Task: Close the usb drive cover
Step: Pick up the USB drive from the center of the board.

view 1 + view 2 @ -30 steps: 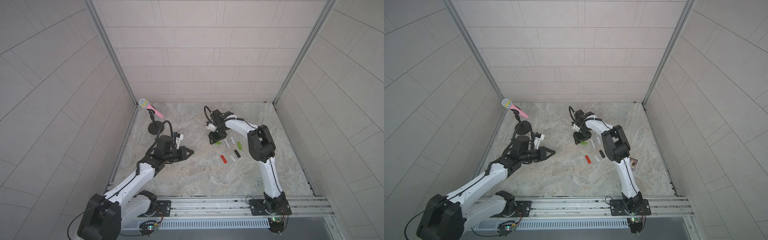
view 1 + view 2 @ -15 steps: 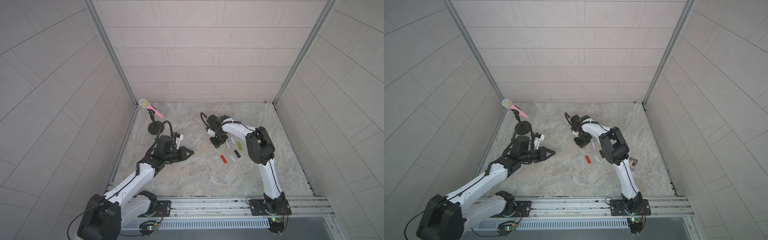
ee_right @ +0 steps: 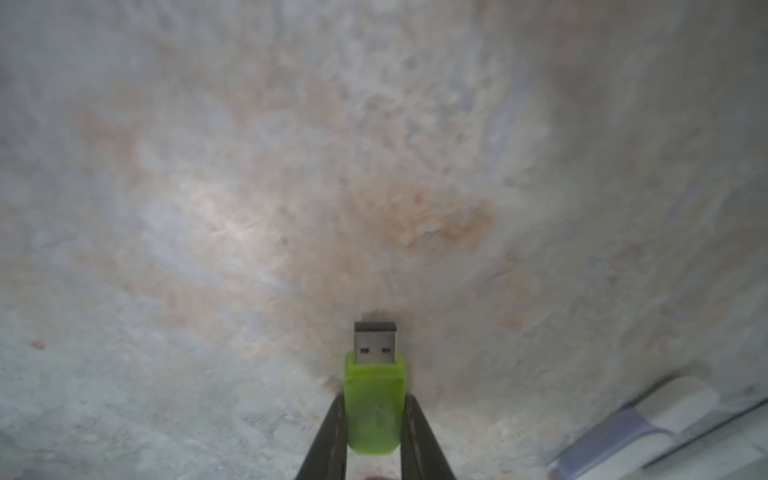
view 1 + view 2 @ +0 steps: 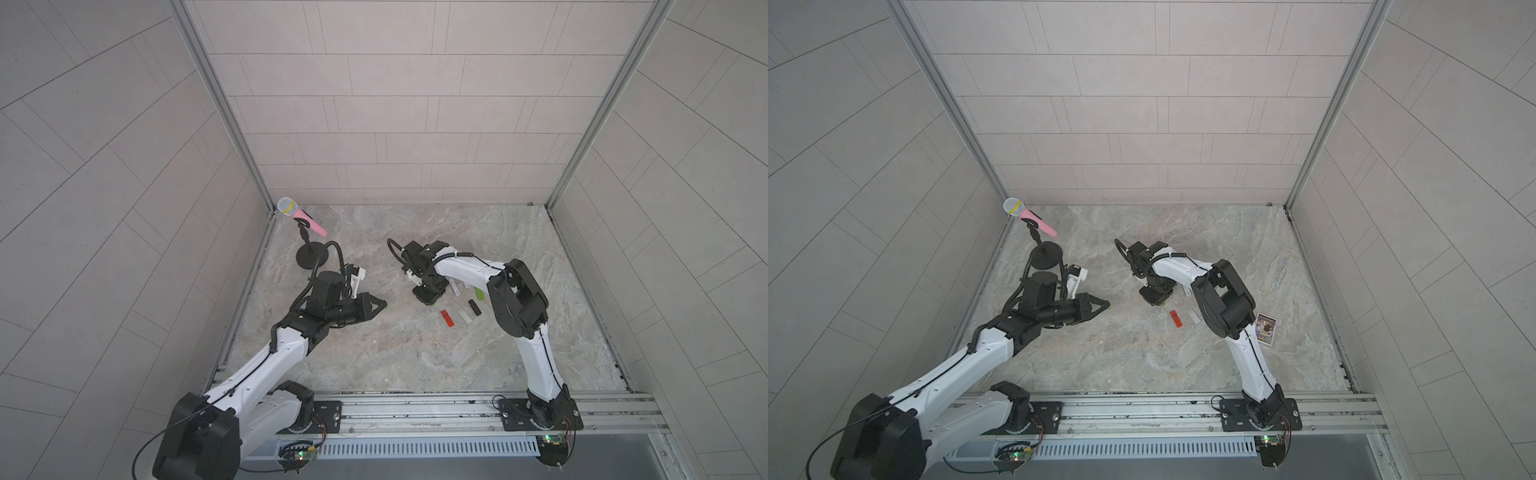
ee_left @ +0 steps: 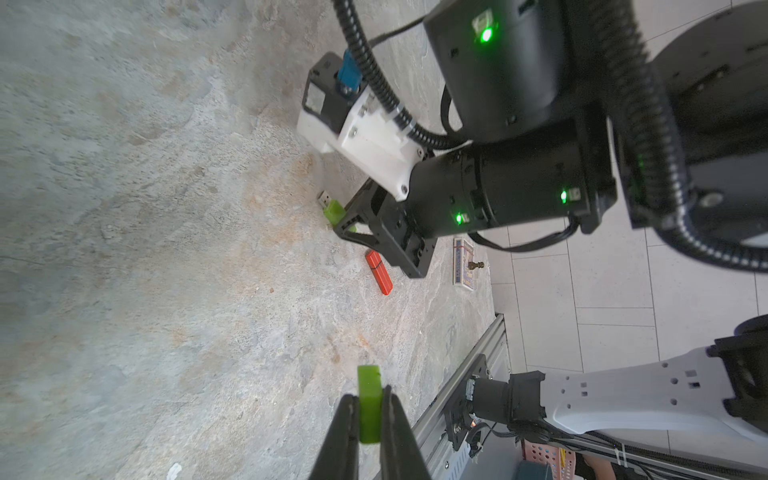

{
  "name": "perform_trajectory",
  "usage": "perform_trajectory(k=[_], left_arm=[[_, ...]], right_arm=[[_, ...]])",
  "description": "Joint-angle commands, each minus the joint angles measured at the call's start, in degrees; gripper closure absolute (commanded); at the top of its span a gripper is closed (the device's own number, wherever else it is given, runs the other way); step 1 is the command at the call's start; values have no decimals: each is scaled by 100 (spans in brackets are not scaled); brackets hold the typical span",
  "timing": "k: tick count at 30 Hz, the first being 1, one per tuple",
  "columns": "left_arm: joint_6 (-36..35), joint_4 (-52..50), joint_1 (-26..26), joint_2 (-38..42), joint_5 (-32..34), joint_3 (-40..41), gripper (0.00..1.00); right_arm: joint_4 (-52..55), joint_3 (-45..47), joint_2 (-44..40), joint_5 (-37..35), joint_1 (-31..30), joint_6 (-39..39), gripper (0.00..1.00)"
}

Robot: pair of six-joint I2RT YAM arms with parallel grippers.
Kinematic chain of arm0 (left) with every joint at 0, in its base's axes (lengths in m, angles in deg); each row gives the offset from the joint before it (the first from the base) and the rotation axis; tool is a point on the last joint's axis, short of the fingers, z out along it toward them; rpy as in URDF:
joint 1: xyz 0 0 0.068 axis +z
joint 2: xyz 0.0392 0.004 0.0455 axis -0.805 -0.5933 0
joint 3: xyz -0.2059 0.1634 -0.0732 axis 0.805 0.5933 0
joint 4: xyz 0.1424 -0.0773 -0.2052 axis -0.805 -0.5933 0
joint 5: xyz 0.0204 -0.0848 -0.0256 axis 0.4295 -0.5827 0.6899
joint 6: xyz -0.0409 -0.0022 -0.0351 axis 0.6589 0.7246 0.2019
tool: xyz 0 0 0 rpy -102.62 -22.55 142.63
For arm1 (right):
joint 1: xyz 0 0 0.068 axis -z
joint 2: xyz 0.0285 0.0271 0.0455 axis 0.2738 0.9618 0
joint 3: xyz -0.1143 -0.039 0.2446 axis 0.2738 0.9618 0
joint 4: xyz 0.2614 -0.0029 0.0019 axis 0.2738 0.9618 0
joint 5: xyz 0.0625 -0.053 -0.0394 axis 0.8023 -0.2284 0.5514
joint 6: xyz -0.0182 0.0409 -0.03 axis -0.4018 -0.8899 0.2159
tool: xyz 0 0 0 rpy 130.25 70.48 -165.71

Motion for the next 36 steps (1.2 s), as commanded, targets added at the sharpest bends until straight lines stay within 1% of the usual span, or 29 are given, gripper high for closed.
perform_trajectory(k=[1,3,6,10,14,17,23,26,27,31,36], left_arm=[[-133,7,49,116,56,-79,88],[-125,4,53,130,61,-71,88],[-129,9,53,131,61,-61,88],[-118,7,53,127,61,-57,88],[-108,22,53,117,47,-44,88],[-110,35,53,99,39,-49,88],[-120,46,53,62,11,-44,88],[-120,87,53,-2,-42,-26,88],[-121,112,53,-22,-75,-22,88],[-97,219,53,-171,-230,-26,88],[-59,378,20,-356,-462,-87,88]], right_arm=[[-27,426,-60,83,-165,214,76],[-67,461,-16,32,-134,174,76],[-65,363,123,95,-78,62,70],[-105,278,327,126,-76,-125,70],[-185,255,440,312,-79,-230,70],[-287,290,438,408,-77,-244,70],[-289,368,431,300,-76,-245,77],[-466,560,104,328,-97,-240,84],[-536,628,-51,362,-103,-231,84],[-1095,1162,-1027,634,-147,-172,84],[-2202,2296,-2544,1095,-213,106,84]])
